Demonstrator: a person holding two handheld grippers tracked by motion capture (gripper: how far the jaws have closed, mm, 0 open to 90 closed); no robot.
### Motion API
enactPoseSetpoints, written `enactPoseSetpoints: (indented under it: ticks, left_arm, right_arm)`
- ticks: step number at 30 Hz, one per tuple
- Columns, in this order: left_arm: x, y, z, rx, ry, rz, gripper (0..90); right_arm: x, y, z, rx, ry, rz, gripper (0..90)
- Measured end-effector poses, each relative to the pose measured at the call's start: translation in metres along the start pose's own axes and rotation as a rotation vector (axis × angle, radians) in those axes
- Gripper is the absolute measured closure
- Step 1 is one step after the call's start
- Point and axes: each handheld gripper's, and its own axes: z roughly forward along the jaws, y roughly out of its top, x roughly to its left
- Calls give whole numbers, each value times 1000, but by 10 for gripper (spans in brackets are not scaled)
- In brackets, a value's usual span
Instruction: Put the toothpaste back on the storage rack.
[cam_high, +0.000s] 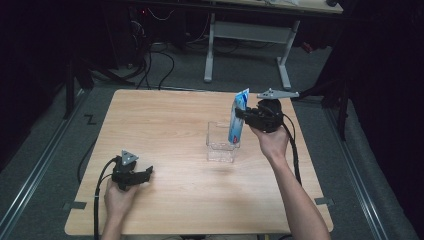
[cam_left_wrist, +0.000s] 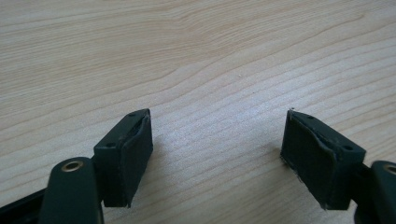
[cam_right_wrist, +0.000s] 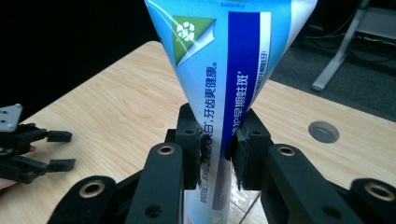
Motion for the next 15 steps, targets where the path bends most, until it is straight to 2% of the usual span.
enactPoseSetpoints:
  ticks: [15]
  left_arm:
    - [0, 0, 0, 0, 0, 0, 249]
  right_arm:
    - [-7, -14, 26, 44, -31, 30, 745]
